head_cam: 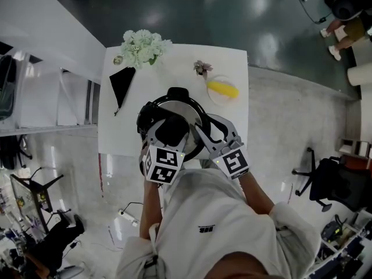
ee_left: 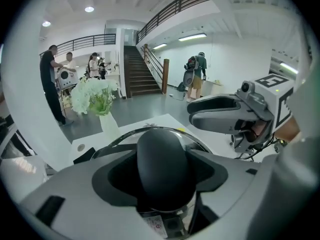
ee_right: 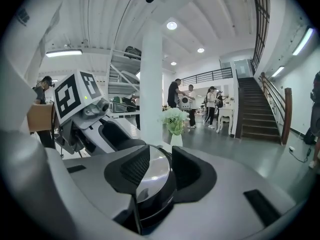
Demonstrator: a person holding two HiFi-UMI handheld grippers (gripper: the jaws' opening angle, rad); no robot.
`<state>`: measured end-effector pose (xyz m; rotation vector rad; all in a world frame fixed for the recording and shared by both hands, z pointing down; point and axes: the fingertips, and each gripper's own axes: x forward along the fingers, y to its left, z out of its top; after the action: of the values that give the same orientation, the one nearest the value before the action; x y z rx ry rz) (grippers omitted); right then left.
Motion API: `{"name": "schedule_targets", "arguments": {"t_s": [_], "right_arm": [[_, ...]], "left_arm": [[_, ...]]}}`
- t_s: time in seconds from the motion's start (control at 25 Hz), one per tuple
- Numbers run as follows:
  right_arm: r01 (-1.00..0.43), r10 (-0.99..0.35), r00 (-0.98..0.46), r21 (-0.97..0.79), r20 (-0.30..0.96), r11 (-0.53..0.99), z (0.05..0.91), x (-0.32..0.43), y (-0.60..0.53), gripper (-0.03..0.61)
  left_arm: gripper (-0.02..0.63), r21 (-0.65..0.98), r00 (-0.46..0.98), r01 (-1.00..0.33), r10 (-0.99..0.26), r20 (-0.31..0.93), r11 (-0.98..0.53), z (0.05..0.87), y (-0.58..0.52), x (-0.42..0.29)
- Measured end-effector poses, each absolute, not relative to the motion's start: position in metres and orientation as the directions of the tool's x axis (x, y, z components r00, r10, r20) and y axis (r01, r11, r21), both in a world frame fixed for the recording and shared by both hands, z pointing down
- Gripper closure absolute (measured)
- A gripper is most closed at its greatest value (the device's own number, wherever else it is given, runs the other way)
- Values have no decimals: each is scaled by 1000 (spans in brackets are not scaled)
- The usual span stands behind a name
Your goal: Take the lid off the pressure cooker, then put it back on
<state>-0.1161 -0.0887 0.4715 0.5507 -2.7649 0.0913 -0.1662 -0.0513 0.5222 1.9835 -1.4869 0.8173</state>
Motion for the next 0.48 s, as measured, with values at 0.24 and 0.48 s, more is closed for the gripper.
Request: {"name": "schedule_targets", "arguments": {"t_s": [0.24, 0.48], "right_arm": [[-430, -408, -852, 4, 330, 903, 470, -111, -89, 437], [-493, -457, -816, -15, 354, 870, 467, -103, -84, 437]], "left_arm": [[302, 56, 273, -939, -633, 724, -340, 522, -50, -166], [310, 49, 332, -897, -599, 729, -439, 522, -48, -163]]}}
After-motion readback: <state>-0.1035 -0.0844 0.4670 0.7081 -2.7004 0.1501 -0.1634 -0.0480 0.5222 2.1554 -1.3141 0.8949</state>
